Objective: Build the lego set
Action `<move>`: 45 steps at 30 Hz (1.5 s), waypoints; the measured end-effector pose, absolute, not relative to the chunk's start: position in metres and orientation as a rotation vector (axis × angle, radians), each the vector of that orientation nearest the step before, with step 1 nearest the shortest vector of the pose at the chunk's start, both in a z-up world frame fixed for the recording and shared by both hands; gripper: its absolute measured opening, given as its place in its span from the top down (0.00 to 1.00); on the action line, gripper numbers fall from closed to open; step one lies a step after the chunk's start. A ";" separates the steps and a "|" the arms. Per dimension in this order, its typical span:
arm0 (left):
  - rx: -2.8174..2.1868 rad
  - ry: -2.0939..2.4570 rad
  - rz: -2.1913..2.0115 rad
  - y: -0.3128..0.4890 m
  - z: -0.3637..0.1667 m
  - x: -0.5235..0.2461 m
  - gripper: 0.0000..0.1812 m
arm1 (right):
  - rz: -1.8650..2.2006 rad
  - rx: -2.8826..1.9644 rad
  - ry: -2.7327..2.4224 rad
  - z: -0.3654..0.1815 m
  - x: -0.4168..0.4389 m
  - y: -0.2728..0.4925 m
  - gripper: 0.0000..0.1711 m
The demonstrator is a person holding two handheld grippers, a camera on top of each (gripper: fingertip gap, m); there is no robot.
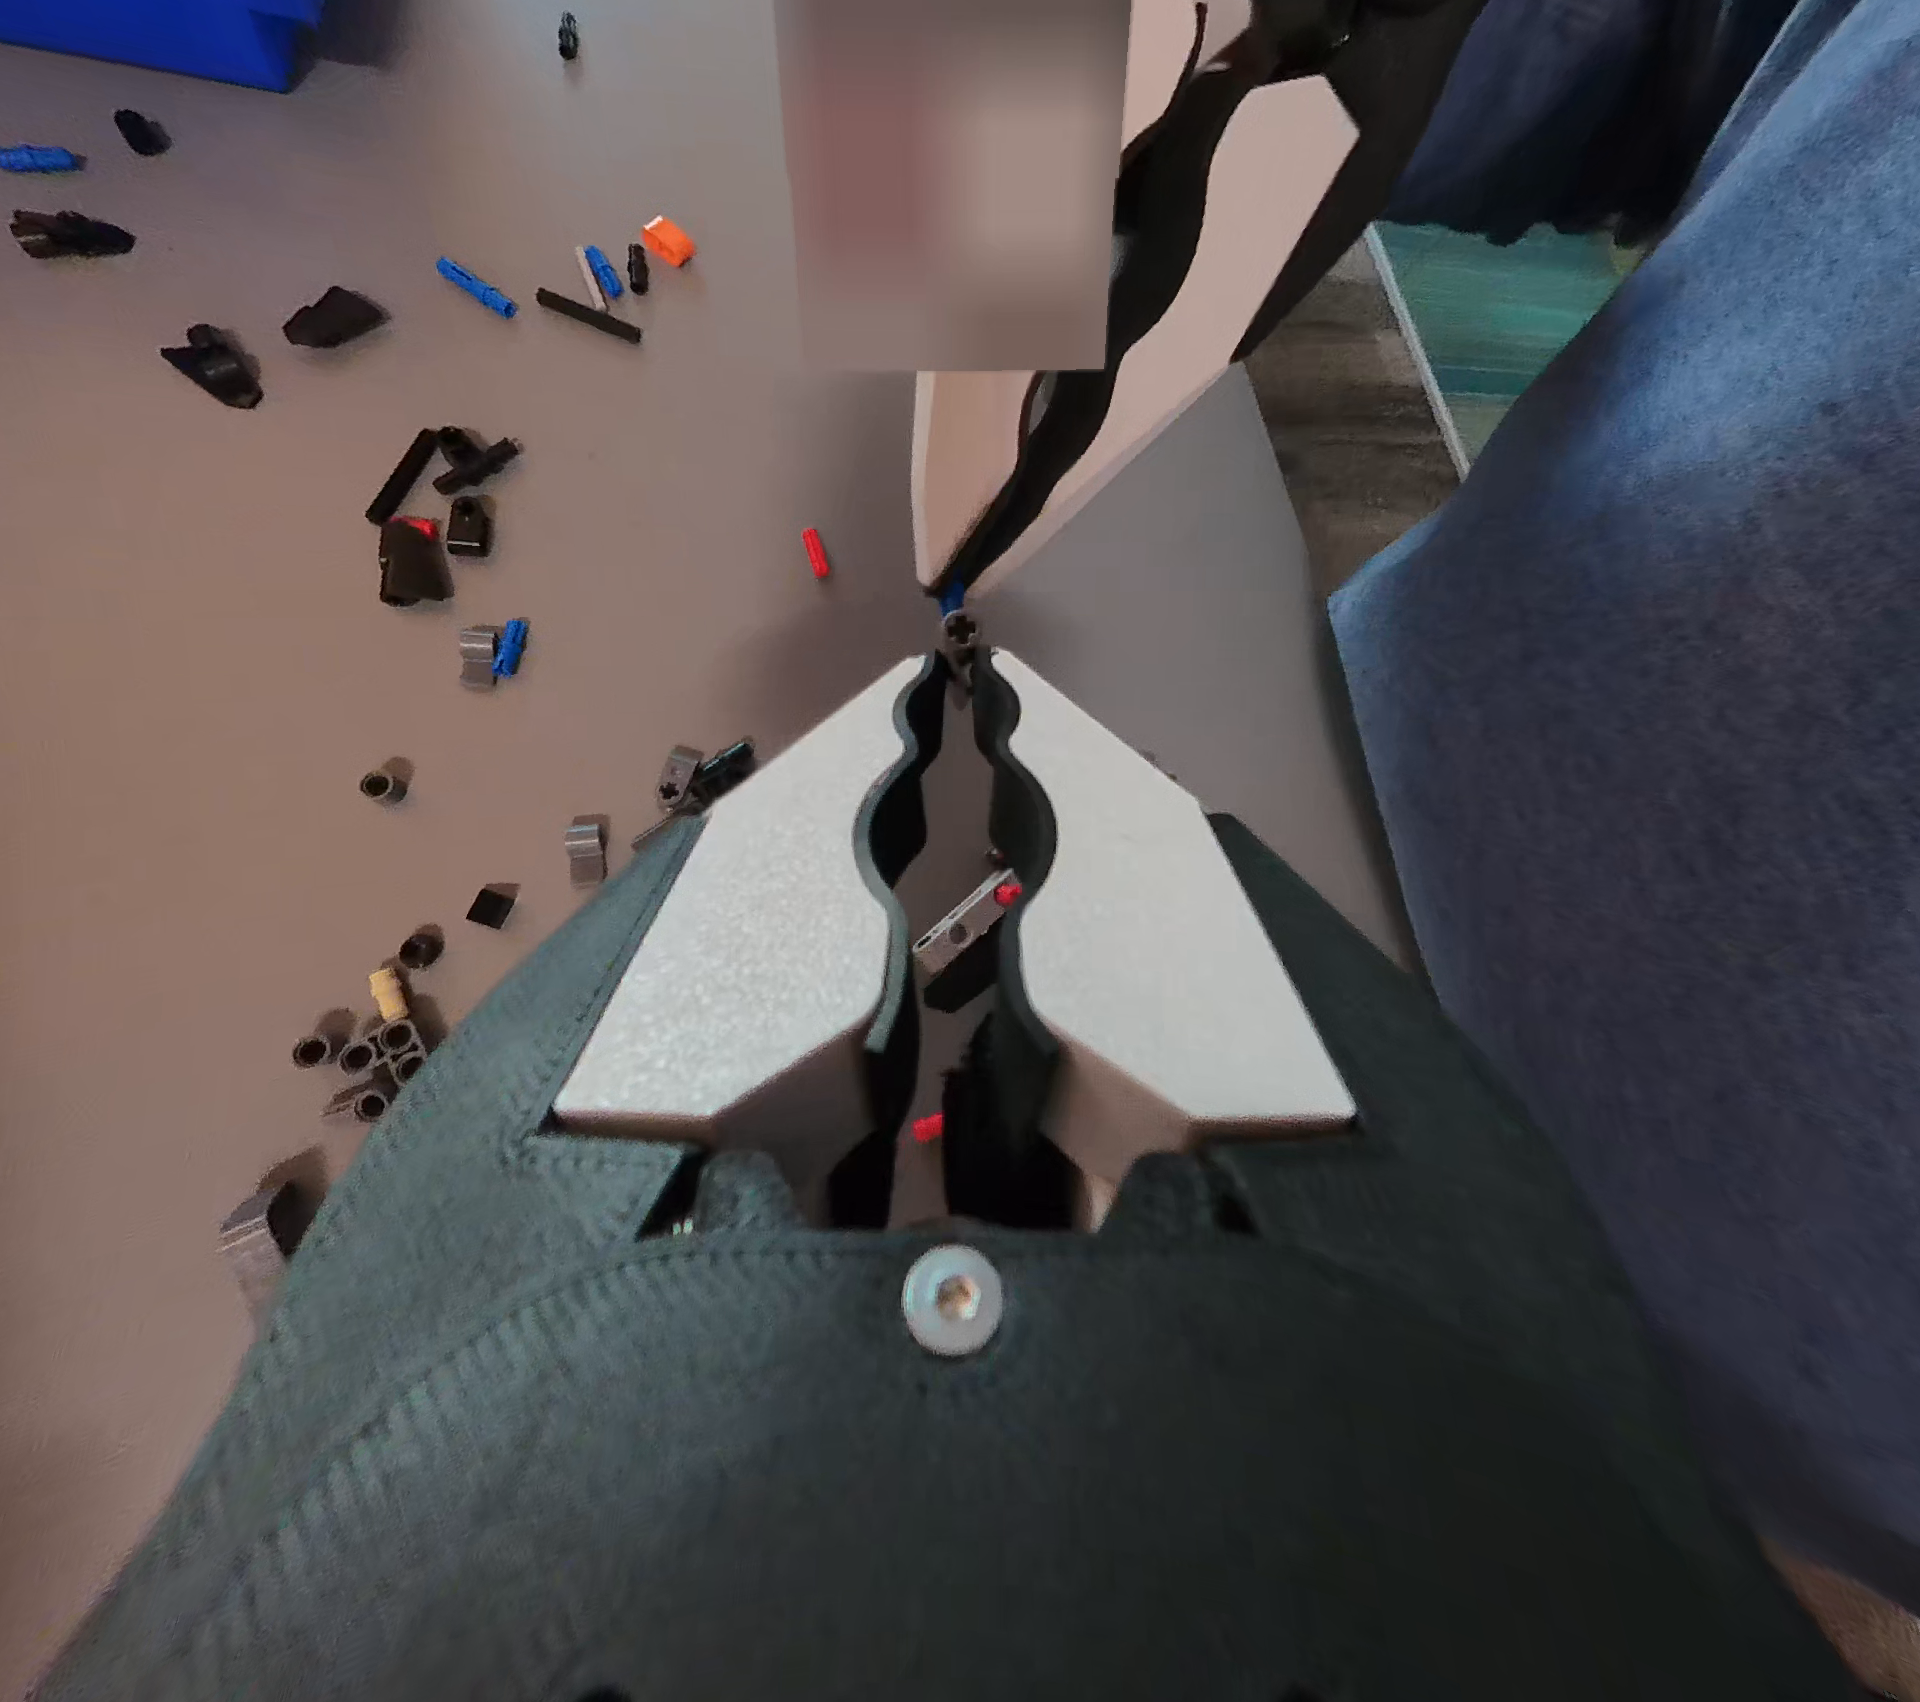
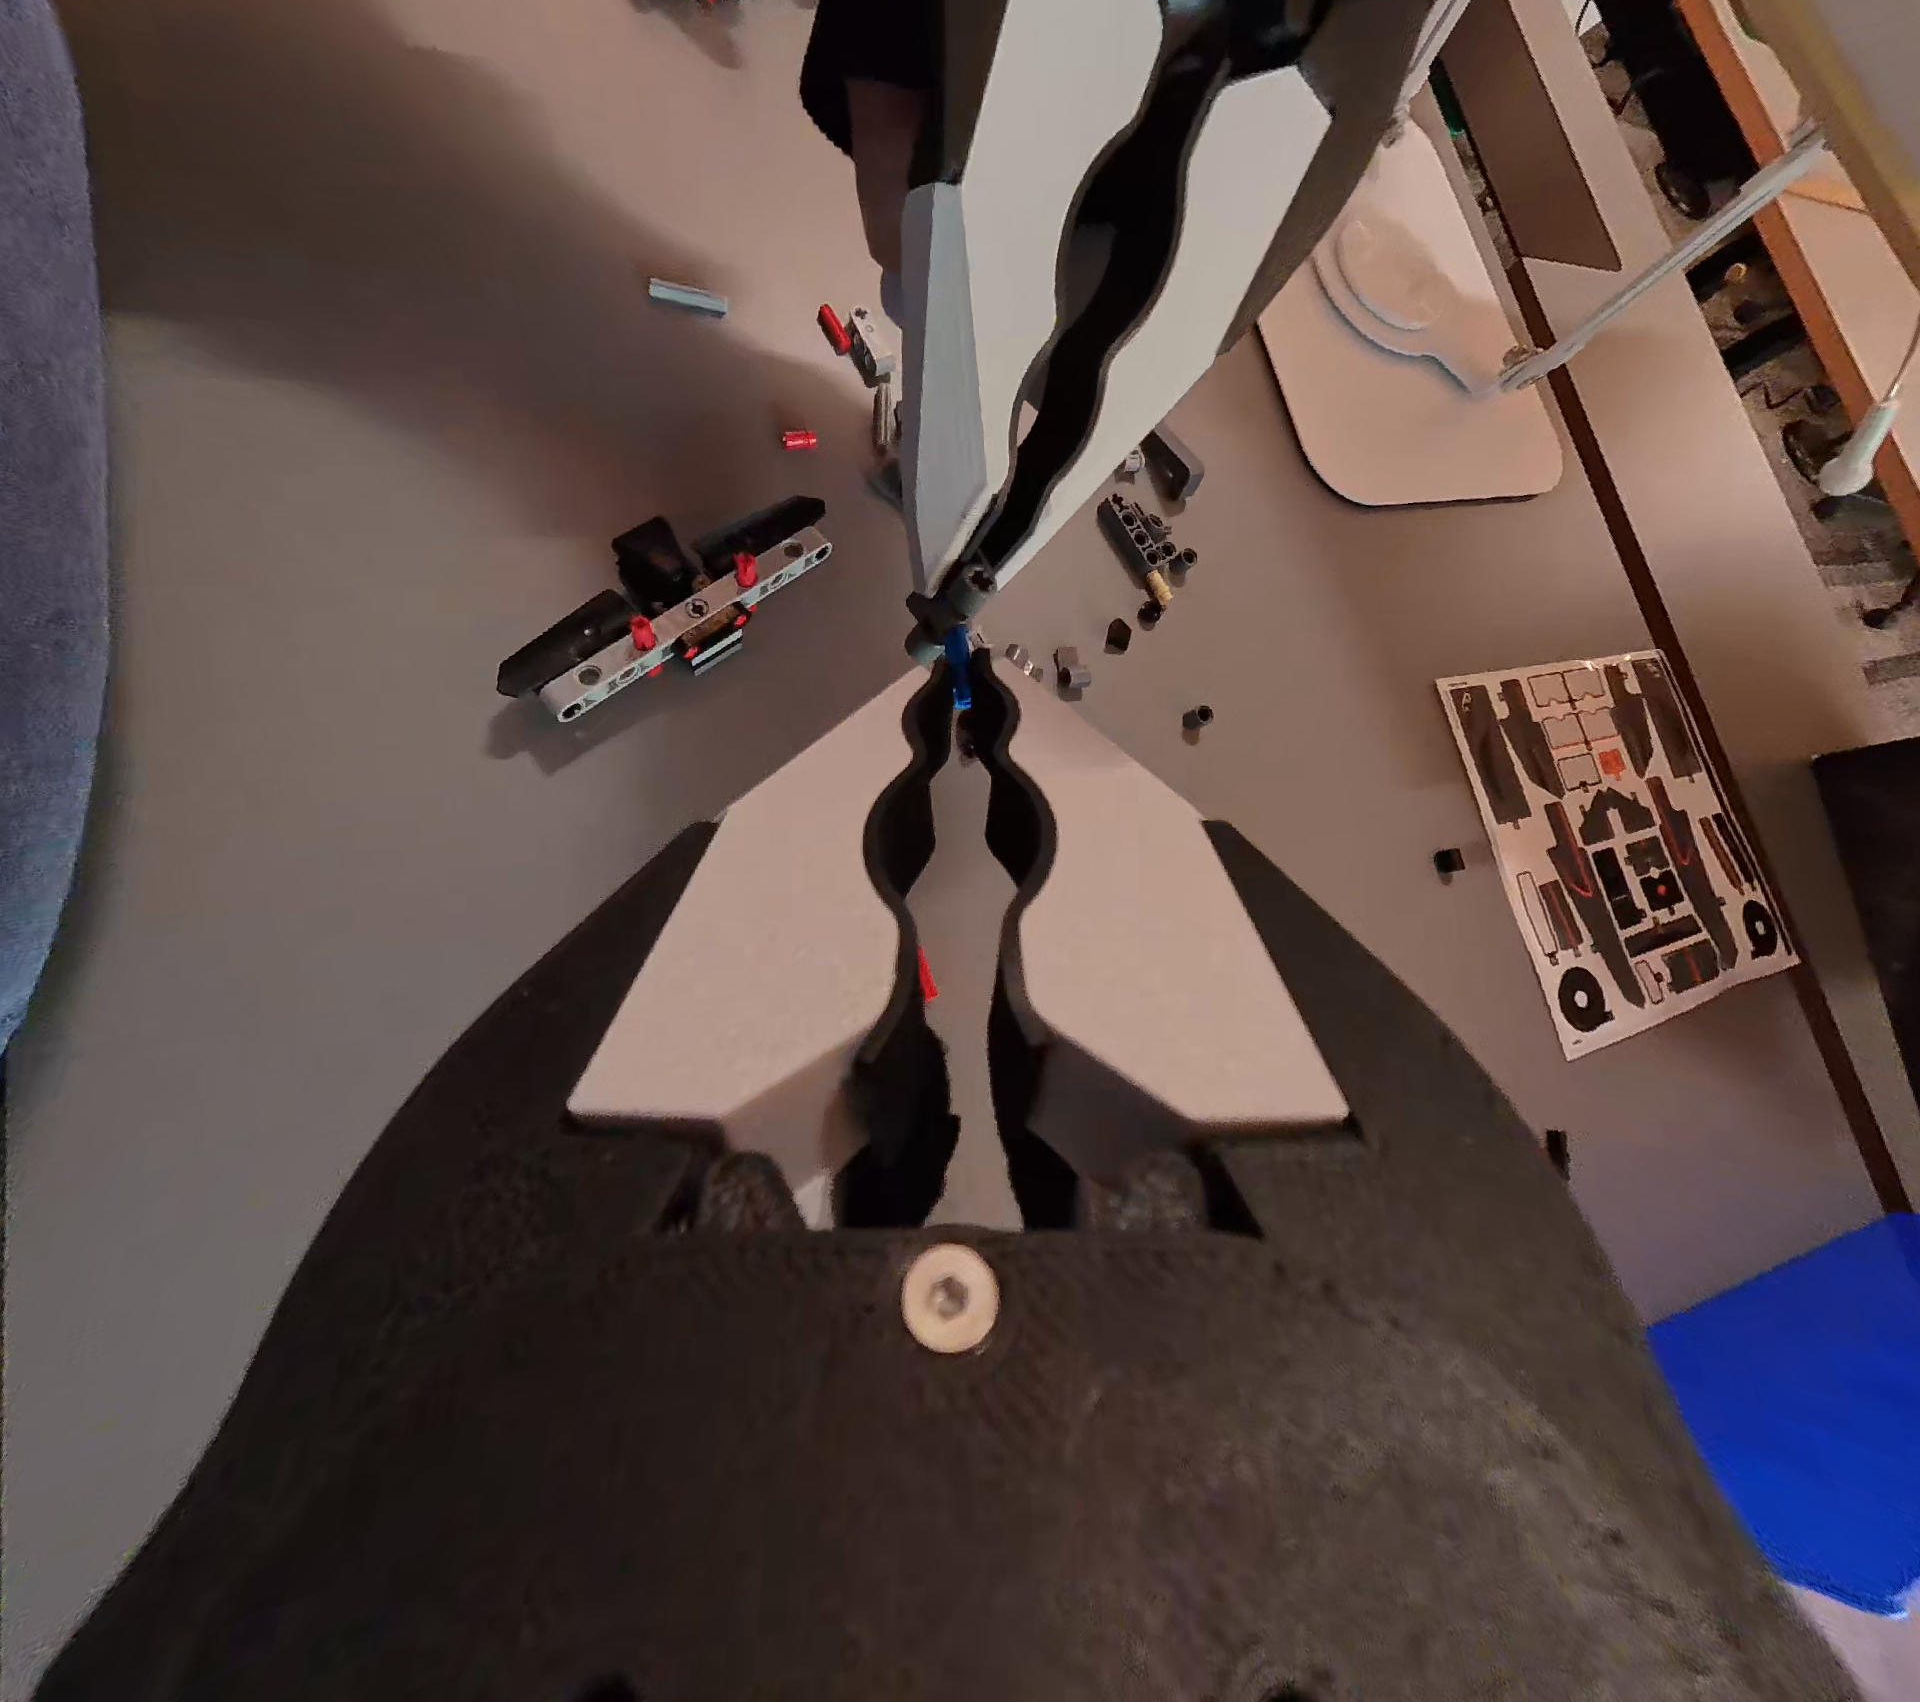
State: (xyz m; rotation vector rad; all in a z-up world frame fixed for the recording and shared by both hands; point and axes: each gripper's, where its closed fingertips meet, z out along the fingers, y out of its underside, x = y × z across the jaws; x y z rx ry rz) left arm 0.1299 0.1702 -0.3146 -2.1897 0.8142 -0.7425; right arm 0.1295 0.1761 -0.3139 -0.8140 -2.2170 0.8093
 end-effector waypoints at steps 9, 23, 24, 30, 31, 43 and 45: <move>-2.264 0.820 -0.754 0.170 -0.323 0.129 0.98 | 0.750 -0.800 -2.242 -0.323 0.129 0.177 1.00; -2.344 0.763 -0.797 0.171 -0.326 0.128 0.98 | 0.700 -0.812 -2.245 -0.327 0.127 0.177 1.00; -2.352 0.756 -0.803 0.171 -0.327 0.128 0.98 | 0.694 -0.811 -2.248 -0.328 0.127 0.177 1.00; -2.401 0.716 -0.828 0.170 -0.332 0.127 0.98 | 0.674 -0.810 -2.253 -0.331 0.126 0.175 1.00; -2.402 0.719 -0.826 0.170 -0.332 0.127 0.98 | 0.676 -0.811 -2.251 -0.332 0.126 0.175 1.00; -2.389 0.670 -0.813 0.174 -0.333 0.125 0.98 | 0.805 -0.942 -2.226 -0.330 0.122 0.180 1.00; -2.315 0.532 -0.850 0.182 -0.320 0.120 0.98 | 0.876 -1.008 -2.122 -0.314 0.118 0.188 0.87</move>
